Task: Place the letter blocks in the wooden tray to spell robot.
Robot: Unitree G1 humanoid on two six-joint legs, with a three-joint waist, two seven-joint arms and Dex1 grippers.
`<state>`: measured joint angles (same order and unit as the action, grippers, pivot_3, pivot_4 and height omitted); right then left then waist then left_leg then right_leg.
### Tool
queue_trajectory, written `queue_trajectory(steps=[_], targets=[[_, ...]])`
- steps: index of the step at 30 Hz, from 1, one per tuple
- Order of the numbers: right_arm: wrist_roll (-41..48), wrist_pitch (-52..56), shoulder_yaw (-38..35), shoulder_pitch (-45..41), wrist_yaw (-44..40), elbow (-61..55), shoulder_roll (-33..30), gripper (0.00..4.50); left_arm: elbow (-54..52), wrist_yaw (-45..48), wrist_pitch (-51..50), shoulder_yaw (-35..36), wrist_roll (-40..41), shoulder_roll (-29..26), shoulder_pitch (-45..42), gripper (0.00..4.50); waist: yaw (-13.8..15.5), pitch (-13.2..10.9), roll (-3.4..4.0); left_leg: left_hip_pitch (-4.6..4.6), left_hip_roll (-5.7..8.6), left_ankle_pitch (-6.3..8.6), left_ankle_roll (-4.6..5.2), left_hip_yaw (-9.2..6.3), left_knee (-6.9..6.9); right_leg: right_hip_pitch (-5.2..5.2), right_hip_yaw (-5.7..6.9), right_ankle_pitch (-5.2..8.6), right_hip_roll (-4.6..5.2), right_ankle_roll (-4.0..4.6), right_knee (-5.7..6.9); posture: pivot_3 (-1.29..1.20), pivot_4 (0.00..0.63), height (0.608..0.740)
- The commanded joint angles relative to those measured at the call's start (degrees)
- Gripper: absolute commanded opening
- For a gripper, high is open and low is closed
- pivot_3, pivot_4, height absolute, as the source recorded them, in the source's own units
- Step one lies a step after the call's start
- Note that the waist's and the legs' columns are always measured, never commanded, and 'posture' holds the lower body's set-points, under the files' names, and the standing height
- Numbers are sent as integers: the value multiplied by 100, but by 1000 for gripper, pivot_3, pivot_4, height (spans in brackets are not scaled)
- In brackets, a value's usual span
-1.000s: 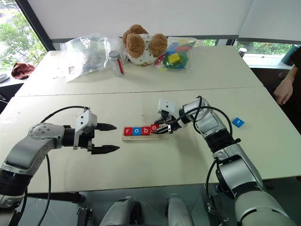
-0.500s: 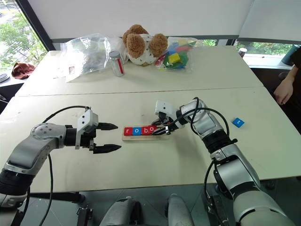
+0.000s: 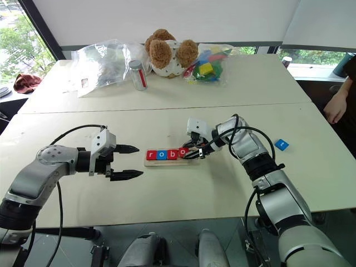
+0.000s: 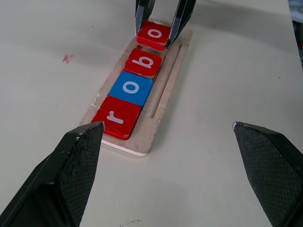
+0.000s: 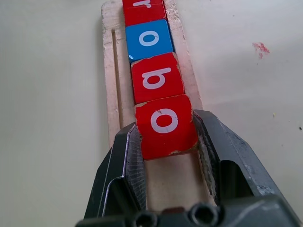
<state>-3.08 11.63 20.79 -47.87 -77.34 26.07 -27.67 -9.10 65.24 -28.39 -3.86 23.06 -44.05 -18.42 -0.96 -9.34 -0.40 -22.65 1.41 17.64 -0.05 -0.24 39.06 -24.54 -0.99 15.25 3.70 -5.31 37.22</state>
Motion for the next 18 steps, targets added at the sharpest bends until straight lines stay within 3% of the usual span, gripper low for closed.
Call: queue_trajectory(steps=[1, 8, 15, 18], targets=[[76, -1, -32, 23, 17, -213, 18, 1130, -102, 7, 27, -42, -5, 18, -105, 4500, 3, 0, 0, 0, 0, 0, 0, 0, 0, 0, 0, 0, 0, 0, 0, 0, 150, 740], [68, 27, -10, 52, 60, -195, 42, 1130, -104, 4, 24, -34, -11, 24, -93, 4500, 0, 0, 0, 0, 0, 0, 0, 0, 0, 0, 0, 0, 0, 0, 0, 0, 150, 740], [178, 177, -152, -67, 170, -358, 73, 4456, -117, -24, 1, -23, 3, 42, -74, 4500, 3, 0, 0, 0, 0, 0, 0, 0, 0, 0, 0, 0, 0, 0, 0, 0, 150, 740], [327, 384, -258, -76, 144, -692, -20, 4456, -93, -22, 2, -10, 11, 43, -80, 4500, 3, 0, 0, 0, 0, 0, -1, 0, 0, 0, 0, 0, 0, 0, 0, 0, 150, 740]])
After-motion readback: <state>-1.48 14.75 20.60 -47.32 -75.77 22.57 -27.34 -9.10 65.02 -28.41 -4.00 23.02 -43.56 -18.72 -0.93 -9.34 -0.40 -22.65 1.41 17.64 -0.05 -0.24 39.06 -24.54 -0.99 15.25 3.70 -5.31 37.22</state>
